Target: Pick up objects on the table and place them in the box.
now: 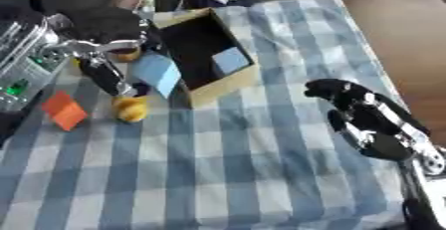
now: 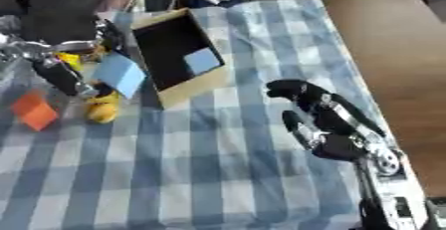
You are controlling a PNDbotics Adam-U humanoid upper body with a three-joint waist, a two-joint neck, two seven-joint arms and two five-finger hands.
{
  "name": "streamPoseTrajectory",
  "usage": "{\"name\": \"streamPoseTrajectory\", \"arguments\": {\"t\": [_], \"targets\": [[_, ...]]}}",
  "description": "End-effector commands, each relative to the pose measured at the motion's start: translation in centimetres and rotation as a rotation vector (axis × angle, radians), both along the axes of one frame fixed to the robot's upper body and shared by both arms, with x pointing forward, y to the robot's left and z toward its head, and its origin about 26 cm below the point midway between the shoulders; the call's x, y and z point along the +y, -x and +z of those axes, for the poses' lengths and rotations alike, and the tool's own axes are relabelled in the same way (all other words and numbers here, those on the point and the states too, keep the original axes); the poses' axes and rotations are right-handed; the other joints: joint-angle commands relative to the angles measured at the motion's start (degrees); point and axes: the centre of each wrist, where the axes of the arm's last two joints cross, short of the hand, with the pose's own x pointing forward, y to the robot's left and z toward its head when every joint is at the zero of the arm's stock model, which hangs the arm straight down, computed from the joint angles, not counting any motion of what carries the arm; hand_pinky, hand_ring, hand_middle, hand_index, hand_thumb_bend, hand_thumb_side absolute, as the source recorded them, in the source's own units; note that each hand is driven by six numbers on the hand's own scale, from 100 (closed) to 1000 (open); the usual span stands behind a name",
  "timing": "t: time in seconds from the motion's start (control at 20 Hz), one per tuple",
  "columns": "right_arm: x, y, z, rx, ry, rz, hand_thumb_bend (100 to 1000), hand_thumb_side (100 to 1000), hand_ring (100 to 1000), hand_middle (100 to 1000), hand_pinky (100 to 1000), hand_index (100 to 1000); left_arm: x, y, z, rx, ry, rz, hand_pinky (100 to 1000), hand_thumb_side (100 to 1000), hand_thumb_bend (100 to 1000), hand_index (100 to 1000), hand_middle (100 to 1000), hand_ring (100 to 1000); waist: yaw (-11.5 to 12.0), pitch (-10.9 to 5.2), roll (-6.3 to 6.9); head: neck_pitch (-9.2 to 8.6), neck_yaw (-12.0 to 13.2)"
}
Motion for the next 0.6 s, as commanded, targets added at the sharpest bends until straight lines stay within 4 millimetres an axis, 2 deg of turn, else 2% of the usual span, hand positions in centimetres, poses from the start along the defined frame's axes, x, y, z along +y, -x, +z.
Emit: {"name": "streamPoseTrajectory", "arguments": {"t": [0.05, 0.6], "targets": [[0.3, -0.1, 0.6, -0.019, -0.005, 0.015, 100, 417, 878, 860, 1000, 890, 0.1, -0.8, 0.9, -0.04, 0.003, 0.026, 744, 174, 382, 747, 591, 639, -0.37, -0.98, -0.27, -0.15, 0.16], [0.7, -0.1, 0.6, -0.018, -0.005, 0.04, 100, 416, 878, 861, 1000, 891, -1.7, -4.4, -1.9, -0.034, -0.015, 0.048, 753, 168, 399, 780, 633, 676, -2.35, -0.76, -0.19, -0.15, 0.85]]}}
